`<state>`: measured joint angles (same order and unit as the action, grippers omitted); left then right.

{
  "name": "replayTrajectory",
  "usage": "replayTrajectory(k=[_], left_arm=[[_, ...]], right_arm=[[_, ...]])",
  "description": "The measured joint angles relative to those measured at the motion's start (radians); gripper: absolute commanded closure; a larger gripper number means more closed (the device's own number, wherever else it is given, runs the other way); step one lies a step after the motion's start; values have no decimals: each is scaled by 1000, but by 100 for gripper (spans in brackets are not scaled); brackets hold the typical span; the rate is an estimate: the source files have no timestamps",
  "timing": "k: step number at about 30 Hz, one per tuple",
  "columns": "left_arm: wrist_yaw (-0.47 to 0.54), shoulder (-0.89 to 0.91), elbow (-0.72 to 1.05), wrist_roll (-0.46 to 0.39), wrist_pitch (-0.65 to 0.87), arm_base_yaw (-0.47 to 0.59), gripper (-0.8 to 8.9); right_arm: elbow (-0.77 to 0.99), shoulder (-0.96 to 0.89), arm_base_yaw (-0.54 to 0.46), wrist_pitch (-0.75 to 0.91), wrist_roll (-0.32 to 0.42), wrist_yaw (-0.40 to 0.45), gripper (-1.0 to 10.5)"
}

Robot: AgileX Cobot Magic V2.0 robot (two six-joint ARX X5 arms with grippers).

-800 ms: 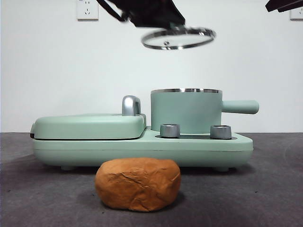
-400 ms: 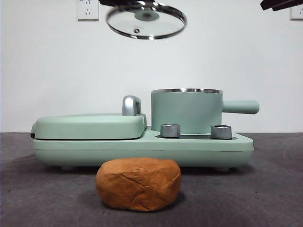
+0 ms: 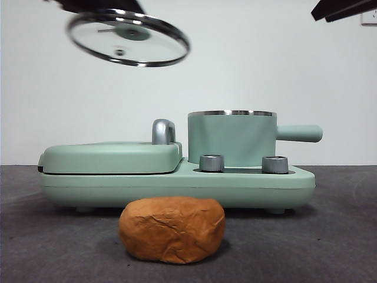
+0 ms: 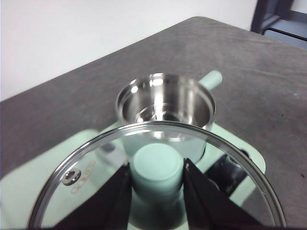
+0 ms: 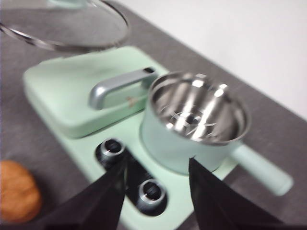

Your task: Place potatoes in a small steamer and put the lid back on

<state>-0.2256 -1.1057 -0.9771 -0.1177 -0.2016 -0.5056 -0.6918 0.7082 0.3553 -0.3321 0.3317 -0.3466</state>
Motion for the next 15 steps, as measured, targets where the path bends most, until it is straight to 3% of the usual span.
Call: replayTrajectory(k=[7,15], left_arm=[[103,266,161,80,-102,24,803],[208,488,228,100,-297,44,803]], right_arm=[[0,71,150,-25,3,7,696],[-2,275,360,-20,14,8,657]])
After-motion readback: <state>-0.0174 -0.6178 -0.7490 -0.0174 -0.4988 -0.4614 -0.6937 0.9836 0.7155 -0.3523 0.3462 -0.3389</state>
